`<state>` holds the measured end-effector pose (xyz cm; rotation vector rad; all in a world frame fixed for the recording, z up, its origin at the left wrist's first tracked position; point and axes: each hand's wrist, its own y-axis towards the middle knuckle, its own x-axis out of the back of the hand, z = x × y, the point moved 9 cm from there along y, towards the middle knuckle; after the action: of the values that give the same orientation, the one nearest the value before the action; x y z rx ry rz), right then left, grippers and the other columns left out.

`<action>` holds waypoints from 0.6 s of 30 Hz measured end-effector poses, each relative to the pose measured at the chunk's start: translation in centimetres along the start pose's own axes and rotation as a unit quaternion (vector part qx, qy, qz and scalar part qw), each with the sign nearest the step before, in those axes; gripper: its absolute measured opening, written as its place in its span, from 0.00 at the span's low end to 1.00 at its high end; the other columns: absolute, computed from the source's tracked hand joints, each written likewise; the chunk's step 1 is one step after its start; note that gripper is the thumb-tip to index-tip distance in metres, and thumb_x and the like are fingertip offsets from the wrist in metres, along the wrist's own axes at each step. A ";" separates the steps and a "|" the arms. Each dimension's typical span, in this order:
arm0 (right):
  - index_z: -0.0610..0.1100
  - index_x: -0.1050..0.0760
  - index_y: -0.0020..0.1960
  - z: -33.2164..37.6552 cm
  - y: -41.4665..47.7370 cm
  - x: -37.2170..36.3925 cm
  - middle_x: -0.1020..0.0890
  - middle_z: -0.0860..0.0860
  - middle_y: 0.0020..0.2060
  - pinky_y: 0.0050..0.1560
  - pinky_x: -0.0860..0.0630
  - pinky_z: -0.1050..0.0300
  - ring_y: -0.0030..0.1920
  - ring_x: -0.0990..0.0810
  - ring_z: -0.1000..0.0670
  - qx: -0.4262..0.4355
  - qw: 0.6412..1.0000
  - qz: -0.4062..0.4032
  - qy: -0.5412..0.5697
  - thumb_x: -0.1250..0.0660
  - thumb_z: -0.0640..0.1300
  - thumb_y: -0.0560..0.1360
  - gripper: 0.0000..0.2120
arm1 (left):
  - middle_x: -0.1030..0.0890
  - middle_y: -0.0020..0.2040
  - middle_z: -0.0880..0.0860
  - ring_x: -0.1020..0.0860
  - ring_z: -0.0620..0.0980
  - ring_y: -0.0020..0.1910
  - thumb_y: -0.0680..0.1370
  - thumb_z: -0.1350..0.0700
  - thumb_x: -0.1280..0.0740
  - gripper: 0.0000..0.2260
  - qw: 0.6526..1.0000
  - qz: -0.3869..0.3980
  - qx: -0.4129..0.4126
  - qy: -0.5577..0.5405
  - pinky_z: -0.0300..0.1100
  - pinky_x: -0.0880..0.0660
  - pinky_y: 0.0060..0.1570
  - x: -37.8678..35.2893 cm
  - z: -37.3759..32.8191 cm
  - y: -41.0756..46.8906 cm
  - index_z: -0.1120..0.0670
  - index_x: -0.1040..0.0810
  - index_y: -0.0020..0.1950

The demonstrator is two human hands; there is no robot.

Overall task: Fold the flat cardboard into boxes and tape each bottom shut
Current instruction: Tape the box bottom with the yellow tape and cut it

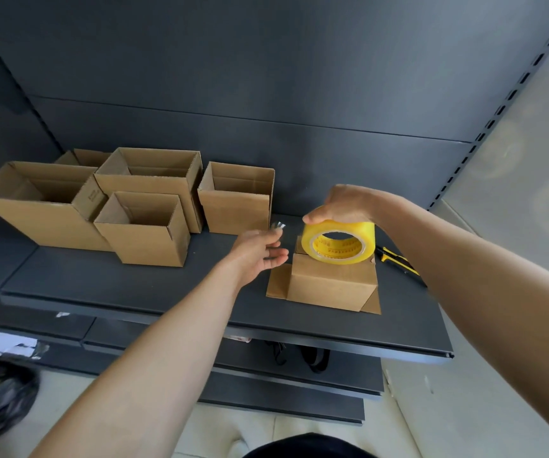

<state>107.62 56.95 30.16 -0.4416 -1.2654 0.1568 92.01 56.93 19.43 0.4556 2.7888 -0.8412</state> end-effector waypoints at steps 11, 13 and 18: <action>0.44 0.21 0.51 -2.8 -1.5 0.8 0.18 0.47 0.47 0.47 0.25 0.54 0.46 0.20 0.47 -0.008 0.999 -0.014 0.045 0.39 0.69 0.72 0.28 | 0.19 0.55 0.63 0.17 0.57 0.46 0.84 0.57 0.47 0.18 0.992 0.016 0.010 0.123 0.46 0.19 0.44 -3.7 -0.7 -0.2 0.62 0.42 0.72; 0.44 0.21 0.52 -3.7 -1.6 0.6 0.18 0.46 0.48 0.51 0.24 0.52 0.47 0.20 0.46 -0.018 0.998 -0.015 0.064 0.40 0.71 0.71 0.31 | 0.19 0.56 0.63 0.17 0.57 0.47 0.84 0.57 0.46 0.18 0.996 0.030 0.013 0.088 0.46 0.19 0.45 -4.3 -0.6 -0.4 0.61 0.43 0.73; 0.41 0.24 0.60 -4.9 -2.5 0.0 0.20 0.45 0.56 0.56 0.27 0.50 0.54 0.22 0.44 -0.021 0.993 -0.006 0.115 0.49 0.76 0.65 0.45 | 0.21 0.60 0.61 0.18 0.54 0.50 0.84 0.59 0.45 0.18 0.998 0.013 0.021 0.062 0.41 0.20 0.41 -4.8 0.2 -0.1 0.62 0.42 0.73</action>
<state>111.93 53.54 30.08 -0.4752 -1.0458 0.0663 96.52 55.63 20.56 0.5669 2.8747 -0.8972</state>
